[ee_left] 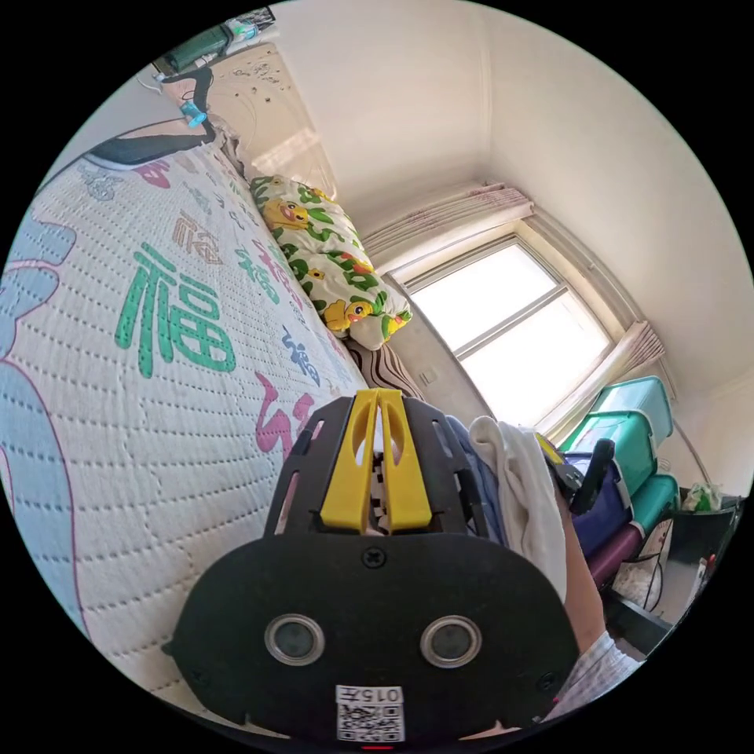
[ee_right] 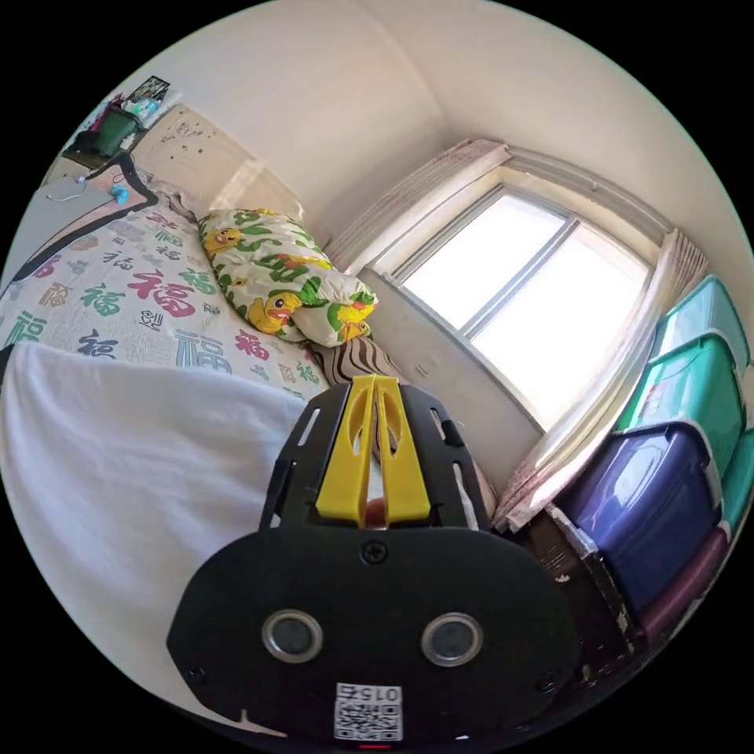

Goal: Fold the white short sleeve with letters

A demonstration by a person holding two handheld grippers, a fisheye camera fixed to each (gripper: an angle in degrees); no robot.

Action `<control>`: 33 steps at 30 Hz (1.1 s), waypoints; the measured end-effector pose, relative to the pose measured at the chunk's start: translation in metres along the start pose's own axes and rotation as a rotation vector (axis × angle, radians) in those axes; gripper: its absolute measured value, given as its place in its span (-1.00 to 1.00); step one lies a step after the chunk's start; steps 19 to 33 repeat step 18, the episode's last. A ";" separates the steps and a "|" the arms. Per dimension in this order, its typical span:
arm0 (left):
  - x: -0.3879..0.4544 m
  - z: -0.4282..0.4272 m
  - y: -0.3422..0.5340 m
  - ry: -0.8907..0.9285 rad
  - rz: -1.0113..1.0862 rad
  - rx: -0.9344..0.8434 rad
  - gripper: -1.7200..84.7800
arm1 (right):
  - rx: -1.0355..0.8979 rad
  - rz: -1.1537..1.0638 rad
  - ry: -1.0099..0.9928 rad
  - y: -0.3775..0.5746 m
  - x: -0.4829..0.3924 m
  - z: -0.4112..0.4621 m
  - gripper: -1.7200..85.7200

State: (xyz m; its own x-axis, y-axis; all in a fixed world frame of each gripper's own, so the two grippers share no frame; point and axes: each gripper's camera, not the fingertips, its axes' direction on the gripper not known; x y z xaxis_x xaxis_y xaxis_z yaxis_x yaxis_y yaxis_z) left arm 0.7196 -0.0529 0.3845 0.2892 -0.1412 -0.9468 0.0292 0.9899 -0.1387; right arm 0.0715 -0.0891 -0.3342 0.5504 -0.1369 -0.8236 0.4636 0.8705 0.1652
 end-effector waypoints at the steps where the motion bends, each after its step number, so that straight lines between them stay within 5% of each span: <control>1: 0.000 0.001 0.002 0.002 -0.001 -0.001 -0.98 | 0.050 -0.034 0.018 -0.021 -0.008 -0.010 -0.98; 6: -0.006 0.011 0.016 0.027 -0.040 0.006 -0.97 | 0.039 -0.117 -0.241 -0.110 -0.068 -0.016 -0.98; 11: 0.003 0.007 0.035 -0.119 -0.072 0.092 -0.84 | -0.411 -0.360 -0.464 -0.161 -0.213 0.051 -0.98; 18: 0.002 0.014 0.055 -0.107 -0.131 0.164 -0.82 | -0.760 -0.705 -0.589 -0.142 -0.314 0.126 -0.98; 33: 0.002 0.014 0.055 -0.107 -0.131 0.164 -0.82 | -0.760 -0.705 -0.589 -0.142 -0.314 0.126 -0.98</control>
